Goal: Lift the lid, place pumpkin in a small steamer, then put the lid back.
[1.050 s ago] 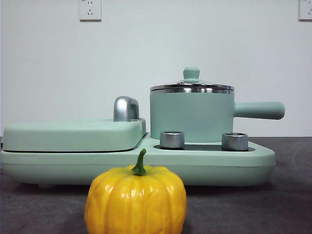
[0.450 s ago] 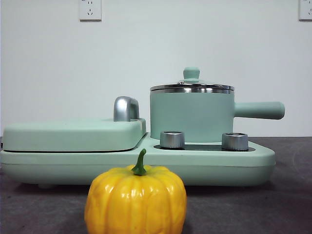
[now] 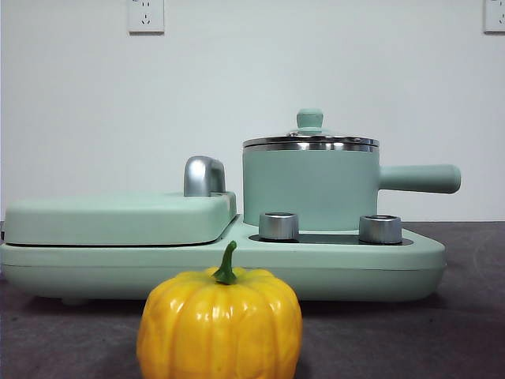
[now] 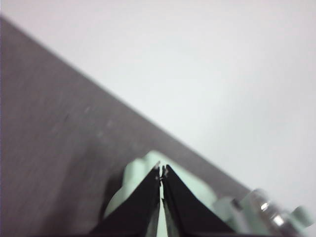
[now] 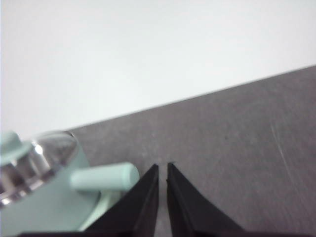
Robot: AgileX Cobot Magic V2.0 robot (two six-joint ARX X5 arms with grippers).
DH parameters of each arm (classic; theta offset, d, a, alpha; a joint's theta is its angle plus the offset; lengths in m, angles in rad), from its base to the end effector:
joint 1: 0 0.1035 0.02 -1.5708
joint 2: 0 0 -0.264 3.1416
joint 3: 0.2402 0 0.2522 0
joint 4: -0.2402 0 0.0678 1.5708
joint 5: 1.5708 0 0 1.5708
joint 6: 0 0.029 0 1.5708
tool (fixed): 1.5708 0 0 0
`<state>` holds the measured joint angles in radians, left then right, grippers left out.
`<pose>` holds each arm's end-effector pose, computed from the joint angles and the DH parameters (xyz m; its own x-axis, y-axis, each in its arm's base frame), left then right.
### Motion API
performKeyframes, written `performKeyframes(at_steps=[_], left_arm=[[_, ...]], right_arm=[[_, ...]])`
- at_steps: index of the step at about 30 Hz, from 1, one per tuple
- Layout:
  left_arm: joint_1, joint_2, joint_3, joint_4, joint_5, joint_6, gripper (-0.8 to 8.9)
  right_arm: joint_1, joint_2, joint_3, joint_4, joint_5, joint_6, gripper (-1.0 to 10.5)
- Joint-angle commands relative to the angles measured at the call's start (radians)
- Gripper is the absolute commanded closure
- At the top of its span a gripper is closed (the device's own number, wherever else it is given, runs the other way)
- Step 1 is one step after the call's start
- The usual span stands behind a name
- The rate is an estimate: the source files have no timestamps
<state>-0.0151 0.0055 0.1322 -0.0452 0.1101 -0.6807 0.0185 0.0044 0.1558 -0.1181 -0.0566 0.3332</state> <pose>0.0877 -0.0045 0.2033 0.9889 -0.1248 0.0809 0.1480 0.7703 -0.6203 0.0858 0.0032 0.2041 0.9966 0.0750 0.0332 -0.0818 0.9421 0.3251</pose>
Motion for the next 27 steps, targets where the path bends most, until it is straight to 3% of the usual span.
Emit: performKeyframes(at_steps=[1,12,27], left_arm=[[0.002,0.0,0.048,0.007,0.002,0.018,8.04],[0.002,0.042,0.254,-0.121,0.002,0.188,8.04],[0.002,0.339,0.533,-0.3,0.002,0.369,8.04]], right_arm=[[-0.001,0.0,0.055,0.007,-0.003,0.024,9.2],[-0.001,0.014,0.238,-0.067,-0.002,0.004,9.2],[-0.001,0.245,0.464,-0.257,-0.006,-0.231,9.2]])
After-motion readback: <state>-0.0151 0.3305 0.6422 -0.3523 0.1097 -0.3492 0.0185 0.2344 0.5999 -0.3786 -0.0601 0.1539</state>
